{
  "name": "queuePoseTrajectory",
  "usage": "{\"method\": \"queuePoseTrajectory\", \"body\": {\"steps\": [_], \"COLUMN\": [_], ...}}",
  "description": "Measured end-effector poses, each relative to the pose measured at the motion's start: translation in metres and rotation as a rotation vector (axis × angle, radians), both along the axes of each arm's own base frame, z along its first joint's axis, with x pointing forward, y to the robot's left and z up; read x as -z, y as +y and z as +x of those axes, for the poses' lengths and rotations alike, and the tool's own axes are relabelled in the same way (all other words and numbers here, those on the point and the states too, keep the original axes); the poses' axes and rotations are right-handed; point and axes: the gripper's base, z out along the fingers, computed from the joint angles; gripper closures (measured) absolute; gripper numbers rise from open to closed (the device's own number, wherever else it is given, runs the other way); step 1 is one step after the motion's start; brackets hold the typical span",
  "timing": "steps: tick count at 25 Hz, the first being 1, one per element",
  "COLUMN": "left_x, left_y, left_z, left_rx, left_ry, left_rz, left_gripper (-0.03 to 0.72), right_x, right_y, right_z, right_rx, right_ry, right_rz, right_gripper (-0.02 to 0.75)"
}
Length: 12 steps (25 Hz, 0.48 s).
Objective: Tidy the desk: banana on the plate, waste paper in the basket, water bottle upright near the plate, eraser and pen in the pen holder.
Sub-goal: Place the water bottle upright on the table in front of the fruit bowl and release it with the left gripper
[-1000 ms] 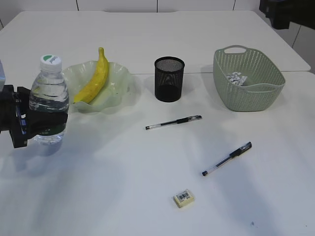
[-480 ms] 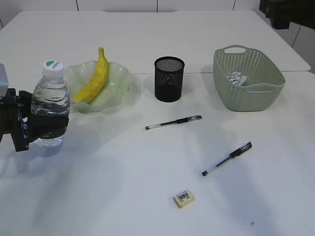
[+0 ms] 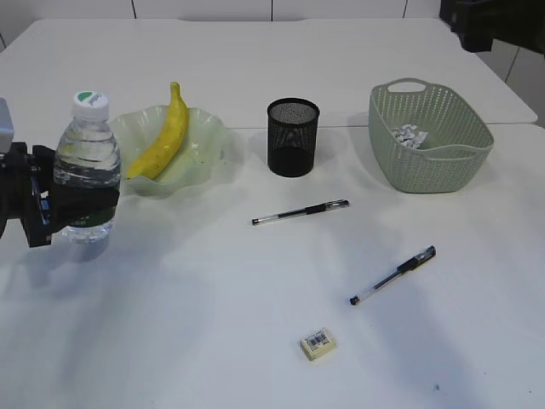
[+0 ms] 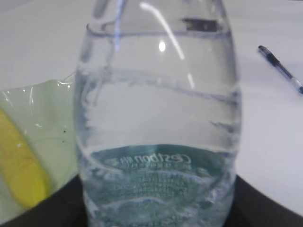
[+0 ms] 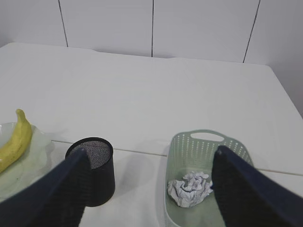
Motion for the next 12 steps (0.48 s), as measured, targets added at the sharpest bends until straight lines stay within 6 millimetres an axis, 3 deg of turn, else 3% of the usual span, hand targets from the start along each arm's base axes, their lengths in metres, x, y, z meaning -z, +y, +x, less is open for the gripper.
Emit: {"method": "queuePoseTrajectory", "body": {"steps": [3,12], "left_x": [-0.006,-0.021], "left_y": [-0.001,-0.031], "left_z": [0.007,0.021], "left_rx": [-0.003,0.097], "left_ry": [-0.005,-0.062], "left_rz": [-0.011,-0.016], "left_gripper": [0.305,0.305], "right_x": [0.000,-0.001], "right_y": [0.000,-0.001], "right_z": [0.000,0.000], "right_rx": [-0.001,0.011], "right_ry": [0.000,-0.009], "right_rz": [-0.001,-0.011], "right_gripper": [0.151,0.152]}}
